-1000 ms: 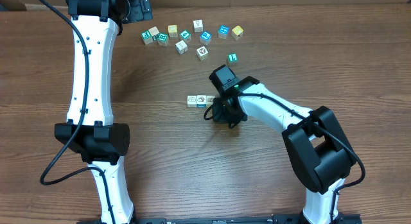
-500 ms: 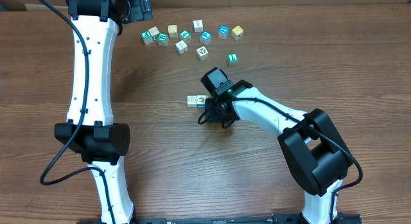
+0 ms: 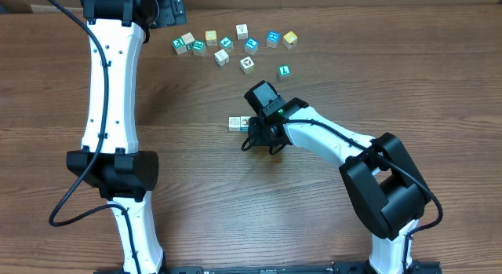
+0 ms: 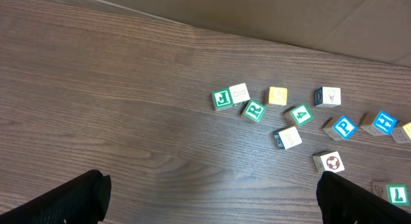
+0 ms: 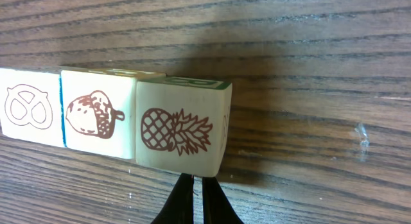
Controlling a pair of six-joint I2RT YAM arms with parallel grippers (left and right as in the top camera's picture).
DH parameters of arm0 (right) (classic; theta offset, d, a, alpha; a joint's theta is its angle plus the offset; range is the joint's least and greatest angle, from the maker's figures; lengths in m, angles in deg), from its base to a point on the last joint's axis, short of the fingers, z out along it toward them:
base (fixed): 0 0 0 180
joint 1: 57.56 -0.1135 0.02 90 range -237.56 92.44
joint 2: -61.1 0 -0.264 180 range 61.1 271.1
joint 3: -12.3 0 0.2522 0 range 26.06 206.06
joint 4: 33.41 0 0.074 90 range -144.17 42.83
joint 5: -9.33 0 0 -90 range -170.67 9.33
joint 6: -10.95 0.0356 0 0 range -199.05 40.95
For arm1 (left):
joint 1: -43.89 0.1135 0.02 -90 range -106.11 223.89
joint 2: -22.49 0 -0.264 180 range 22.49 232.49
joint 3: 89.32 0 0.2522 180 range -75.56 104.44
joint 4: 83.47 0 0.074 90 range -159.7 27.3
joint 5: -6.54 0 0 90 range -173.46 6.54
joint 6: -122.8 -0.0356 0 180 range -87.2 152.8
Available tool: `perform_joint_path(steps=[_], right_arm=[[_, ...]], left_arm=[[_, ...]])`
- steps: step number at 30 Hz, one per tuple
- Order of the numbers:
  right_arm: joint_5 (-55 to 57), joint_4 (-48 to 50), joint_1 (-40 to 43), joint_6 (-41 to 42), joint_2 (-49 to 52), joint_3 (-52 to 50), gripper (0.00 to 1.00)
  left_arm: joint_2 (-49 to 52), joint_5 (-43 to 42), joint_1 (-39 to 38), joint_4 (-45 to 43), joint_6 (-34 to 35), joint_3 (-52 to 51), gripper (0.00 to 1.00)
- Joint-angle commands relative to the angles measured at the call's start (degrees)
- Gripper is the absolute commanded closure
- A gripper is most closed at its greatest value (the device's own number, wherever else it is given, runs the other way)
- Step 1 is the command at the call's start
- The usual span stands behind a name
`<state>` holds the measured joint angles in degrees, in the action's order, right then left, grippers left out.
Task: Form a horizontal line
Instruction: 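Push the pineapple block against the acorn block with the right gripper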
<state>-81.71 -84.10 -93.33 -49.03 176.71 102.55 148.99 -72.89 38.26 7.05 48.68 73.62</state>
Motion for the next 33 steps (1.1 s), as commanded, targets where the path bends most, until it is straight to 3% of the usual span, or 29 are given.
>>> perform_joint_path(steps=[1,33], right_arm=[[0.52,0.61,-0.17,0.42,-0.39,0.35,0.96],[1.16,2.45,-0.17,0.42,-0.39,0.35,0.96]], left_arm=[[-0.22,0.37,-0.39,0.00,-0.66,0.28,0.00],[-0.22,0.35,-0.39,0.00,-0.66,0.28,0.00]])
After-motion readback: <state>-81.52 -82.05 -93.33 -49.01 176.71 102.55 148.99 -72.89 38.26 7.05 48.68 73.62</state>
